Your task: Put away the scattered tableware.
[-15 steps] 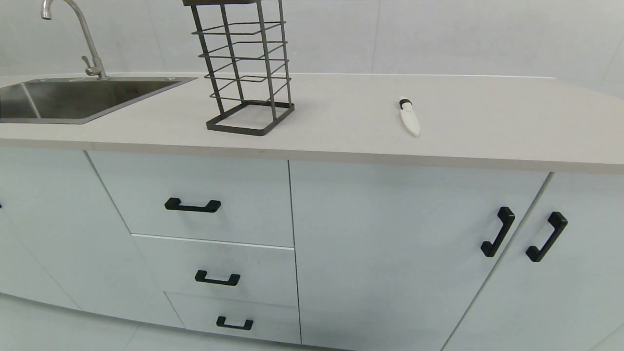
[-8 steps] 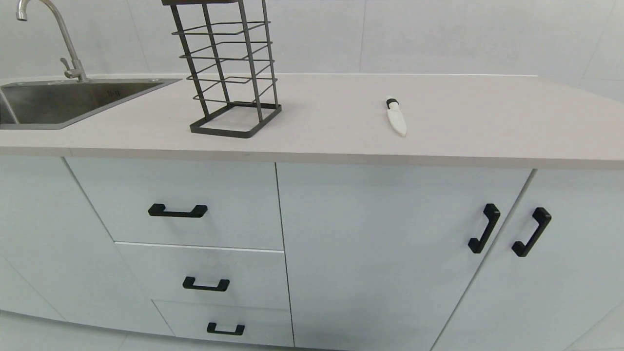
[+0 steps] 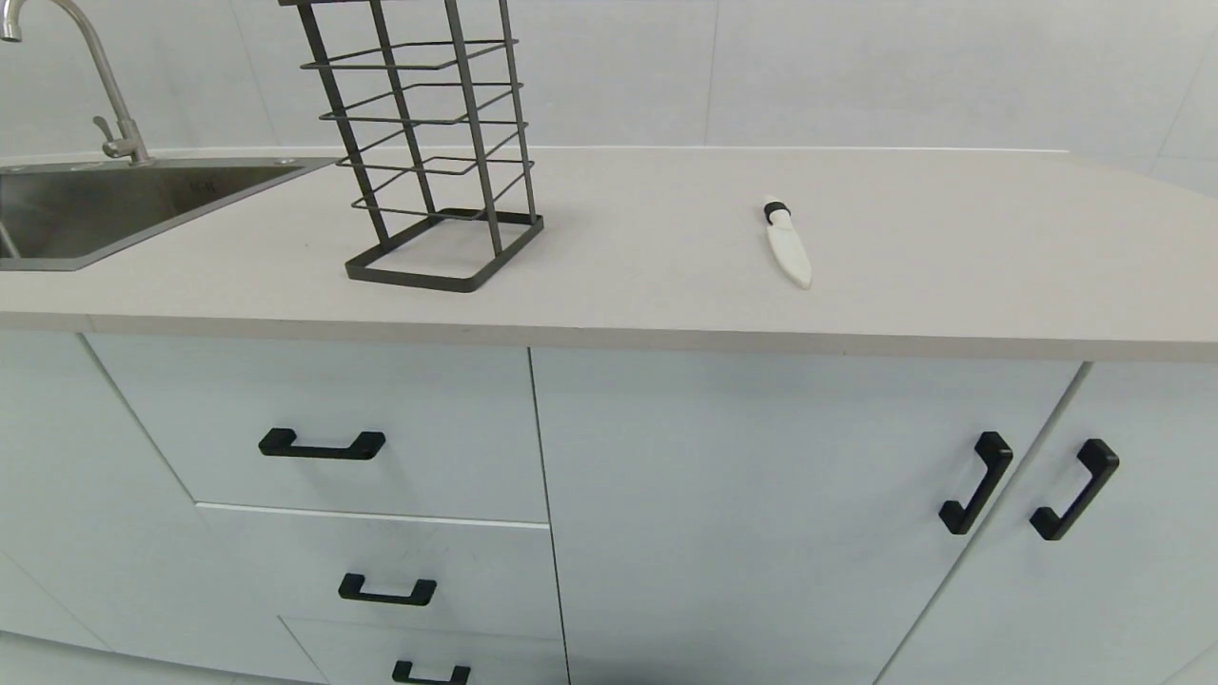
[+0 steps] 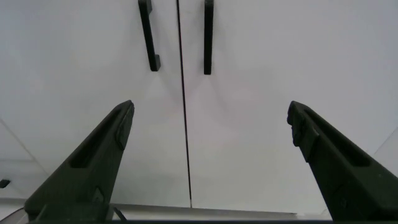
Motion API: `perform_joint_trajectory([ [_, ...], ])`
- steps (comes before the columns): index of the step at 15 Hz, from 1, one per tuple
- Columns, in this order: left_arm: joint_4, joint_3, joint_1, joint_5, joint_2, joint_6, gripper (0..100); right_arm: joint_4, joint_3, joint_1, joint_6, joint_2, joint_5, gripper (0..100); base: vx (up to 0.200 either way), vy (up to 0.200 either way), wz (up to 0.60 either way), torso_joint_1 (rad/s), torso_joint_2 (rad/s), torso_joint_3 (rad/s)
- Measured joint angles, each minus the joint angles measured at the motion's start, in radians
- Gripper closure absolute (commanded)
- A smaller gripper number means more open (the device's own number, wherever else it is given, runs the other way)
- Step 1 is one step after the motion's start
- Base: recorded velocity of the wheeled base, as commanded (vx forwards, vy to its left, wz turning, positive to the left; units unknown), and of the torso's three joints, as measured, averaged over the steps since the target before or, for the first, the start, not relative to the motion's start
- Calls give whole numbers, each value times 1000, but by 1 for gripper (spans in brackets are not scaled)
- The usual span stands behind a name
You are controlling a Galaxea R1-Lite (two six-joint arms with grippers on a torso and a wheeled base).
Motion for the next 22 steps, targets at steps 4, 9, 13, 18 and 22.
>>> perform_joint_trajectory([
  [4,0,0,0,0,0,0,0,1,0,0,0,0,0,0,0,0,0,27,-42,-8],
  [9,0,0,0,0,0,0,0,1,0,0,0,0,0,0,0,0,0,229,-140,-132],
  [13,-1,0,0,2,0,0,0,-2,-1,1,0,0,0,0,0,0,0,196,-626,-201],
  [18,0,0,0,1,0,0,0,1,0,0,0,0,0,0,0,0,0,183,-487,-214],
  [22,-1,0,0,2,0,-1,0,-1,0,0,0,0,0,0,0,0,0,300,-493,-228],
])
